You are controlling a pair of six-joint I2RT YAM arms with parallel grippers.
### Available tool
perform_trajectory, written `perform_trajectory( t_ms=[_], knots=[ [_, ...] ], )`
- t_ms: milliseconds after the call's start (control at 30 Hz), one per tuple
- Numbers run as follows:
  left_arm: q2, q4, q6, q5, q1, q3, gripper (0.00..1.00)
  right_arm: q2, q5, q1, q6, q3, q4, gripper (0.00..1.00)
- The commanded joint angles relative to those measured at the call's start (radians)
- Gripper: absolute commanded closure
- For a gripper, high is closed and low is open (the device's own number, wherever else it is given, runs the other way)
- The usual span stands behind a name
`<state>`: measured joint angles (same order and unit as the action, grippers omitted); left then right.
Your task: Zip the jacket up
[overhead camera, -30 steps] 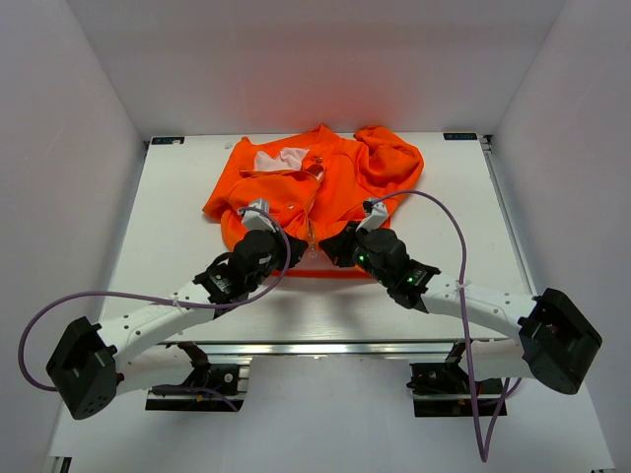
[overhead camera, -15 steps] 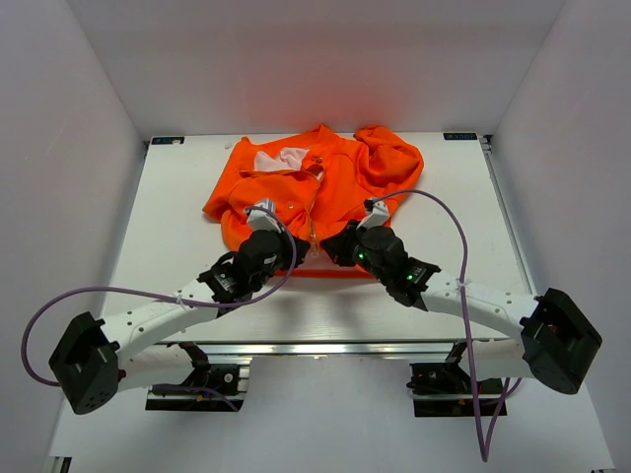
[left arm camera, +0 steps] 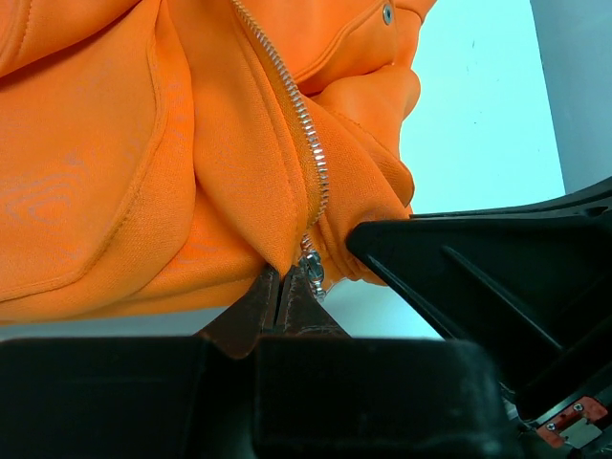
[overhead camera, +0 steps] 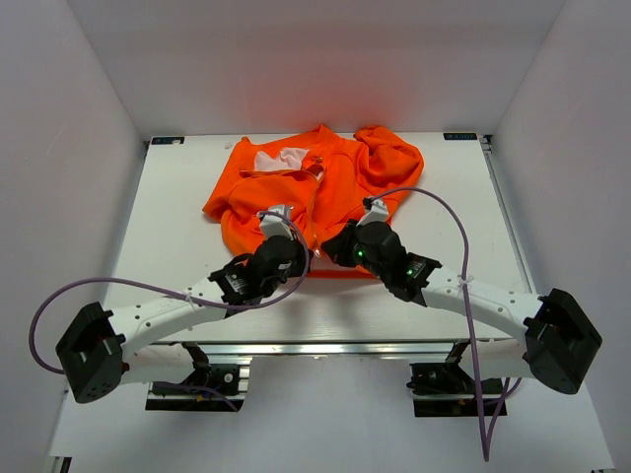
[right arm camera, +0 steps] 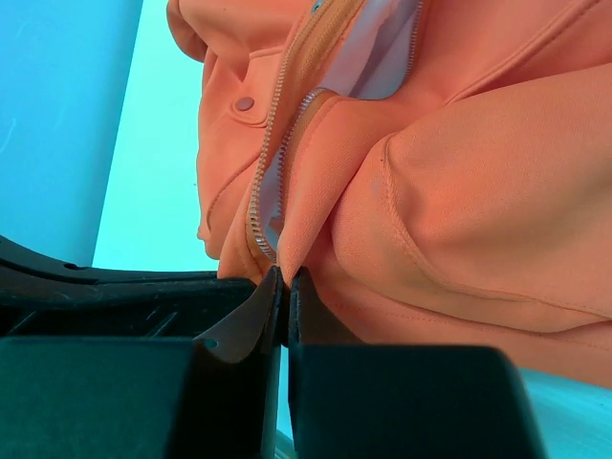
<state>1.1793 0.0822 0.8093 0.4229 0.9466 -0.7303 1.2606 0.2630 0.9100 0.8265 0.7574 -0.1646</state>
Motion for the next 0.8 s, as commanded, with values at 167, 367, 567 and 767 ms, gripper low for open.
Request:
perform_trajectory(
  t_ms=[167, 367, 567, 767],
  knots=[
    [-0.055, -0.001, 0.037, -0.065, 0.023, -0.018, 1.0, -0.018, -0.102, 0.006, 0.03, -0.029, -0.246, 1.0],
    [-0.084, -0.004, 0.051, -0.026, 0.023, -0.024, 1.0, -0.062, -0.127, 0.006, 0.026, -0.111, -0.268, 1.0],
    [-0.124, -0.032, 0.068, -0.024, 0.023, -0.012, 1.0, -0.093, -0.136, 0.006, 0.048, -0.162, -0.28, 1.0],
    [-0.118, -0.027, 0.073, -0.041, 0.023, -0.015, 1.0, -0.089, -0.166, 0.004, 0.065, -0.187, -0.366, 1.0]
  ],
)
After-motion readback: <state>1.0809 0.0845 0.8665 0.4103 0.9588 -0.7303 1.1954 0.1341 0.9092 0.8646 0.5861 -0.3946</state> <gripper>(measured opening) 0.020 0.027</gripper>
